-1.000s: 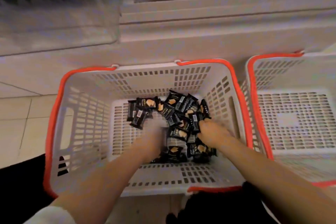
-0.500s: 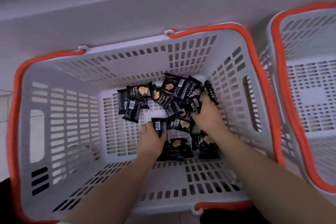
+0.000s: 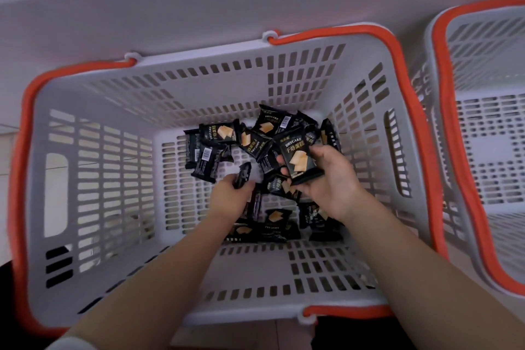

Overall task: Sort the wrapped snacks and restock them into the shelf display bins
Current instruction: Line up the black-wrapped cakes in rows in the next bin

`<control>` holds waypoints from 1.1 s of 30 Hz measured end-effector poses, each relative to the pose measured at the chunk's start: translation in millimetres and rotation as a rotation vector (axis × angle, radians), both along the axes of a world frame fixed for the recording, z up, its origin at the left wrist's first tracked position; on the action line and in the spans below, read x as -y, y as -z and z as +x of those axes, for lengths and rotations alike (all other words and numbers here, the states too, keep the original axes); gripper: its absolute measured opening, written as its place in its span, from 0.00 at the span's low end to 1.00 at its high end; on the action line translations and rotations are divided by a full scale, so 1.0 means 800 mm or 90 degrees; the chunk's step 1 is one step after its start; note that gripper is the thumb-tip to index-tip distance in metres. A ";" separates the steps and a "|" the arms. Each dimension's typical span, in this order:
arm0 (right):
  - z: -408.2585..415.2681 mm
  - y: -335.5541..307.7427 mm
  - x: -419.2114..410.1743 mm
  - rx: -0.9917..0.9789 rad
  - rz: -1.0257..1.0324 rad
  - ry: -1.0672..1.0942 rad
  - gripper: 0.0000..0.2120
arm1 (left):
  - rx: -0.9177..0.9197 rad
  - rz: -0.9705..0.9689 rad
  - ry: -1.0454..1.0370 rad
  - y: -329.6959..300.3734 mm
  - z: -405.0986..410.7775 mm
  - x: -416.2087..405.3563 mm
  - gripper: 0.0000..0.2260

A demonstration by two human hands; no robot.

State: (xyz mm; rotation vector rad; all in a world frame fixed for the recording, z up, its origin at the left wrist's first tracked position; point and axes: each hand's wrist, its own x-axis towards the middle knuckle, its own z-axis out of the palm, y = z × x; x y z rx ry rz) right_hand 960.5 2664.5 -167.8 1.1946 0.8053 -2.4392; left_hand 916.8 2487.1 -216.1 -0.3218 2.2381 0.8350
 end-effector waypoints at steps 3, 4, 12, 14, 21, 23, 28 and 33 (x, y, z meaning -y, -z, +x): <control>-0.002 0.003 0.003 -0.016 0.037 -0.038 0.08 | 0.194 0.291 -0.311 -0.028 -0.007 0.004 0.13; -0.003 0.004 0.004 -0.020 0.042 -0.034 0.05 | 0.248 0.378 -0.374 -0.035 -0.008 0.006 0.15; -0.001 0.006 0.007 -0.095 0.091 -0.114 0.06 | 0.411 0.603 -0.454 -0.052 -0.017 0.002 0.23; -0.001 0.010 0.009 -0.076 0.147 -0.158 0.06 | 0.388 0.567 -0.437 -0.050 -0.019 -0.004 0.20; -0.002 0.019 0.026 -0.005 0.201 -0.187 0.06 | 0.309 0.523 -0.347 -0.048 -0.017 -0.030 0.17; -0.004 0.020 0.027 0.010 0.235 -0.194 0.11 | 0.287 0.511 -0.323 -0.047 -0.014 -0.037 0.15; -0.007 0.020 0.019 0.014 0.156 -0.206 0.10 | 0.210 0.421 -0.244 -0.044 -0.014 -0.043 0.11; -0.009 0.022 0.008 0.081 0.303 -0.221 0.08 | 0.160 -0.014 0.066 -0.014 0.002 -0.037 0.16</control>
